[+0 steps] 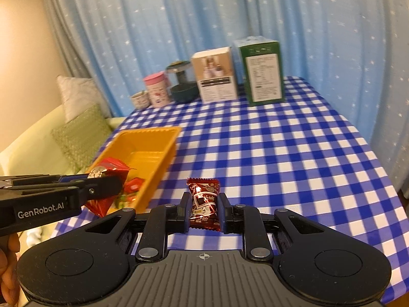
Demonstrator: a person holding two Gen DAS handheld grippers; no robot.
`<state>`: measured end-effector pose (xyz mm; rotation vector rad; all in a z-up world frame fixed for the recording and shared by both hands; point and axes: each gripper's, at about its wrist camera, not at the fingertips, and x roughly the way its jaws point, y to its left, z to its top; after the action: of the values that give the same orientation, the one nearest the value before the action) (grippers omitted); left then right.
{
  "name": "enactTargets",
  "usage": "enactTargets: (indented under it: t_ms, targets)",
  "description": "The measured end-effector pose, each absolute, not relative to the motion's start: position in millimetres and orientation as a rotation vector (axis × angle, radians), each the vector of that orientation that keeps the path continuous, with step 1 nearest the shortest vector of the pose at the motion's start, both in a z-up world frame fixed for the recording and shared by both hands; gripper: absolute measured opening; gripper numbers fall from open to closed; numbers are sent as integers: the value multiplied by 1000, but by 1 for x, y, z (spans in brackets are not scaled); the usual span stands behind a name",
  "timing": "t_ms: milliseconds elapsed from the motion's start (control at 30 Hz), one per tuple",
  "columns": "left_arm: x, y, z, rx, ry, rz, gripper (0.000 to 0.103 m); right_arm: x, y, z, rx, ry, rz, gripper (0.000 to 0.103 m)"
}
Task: Organize snacks
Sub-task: 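Carry the gold-print candy in the left tool while the right tool carries its candy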
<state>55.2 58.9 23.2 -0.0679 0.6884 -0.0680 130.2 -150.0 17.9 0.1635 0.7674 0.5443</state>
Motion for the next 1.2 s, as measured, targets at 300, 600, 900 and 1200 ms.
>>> enactTargets:
  t_ms: [300, 600, 900, 1200]
  targets:
    - [33, 92, 27, -87, 670, 3, 22, 116, -113, 24, 117, 755, 609, 22]
    - [22, 119, 28, -110, 665, 49, 22, 108, -84, 26, 86, 755, 657, 22]
    - [14, 139, 23, -127, 670, 80, 22, 105, -60, 26, 68, 760, 698, 22]
    - [9, 153, 19, -126, 680, 107, 22, 105, -44, 26, 54, 760, 721, 22]
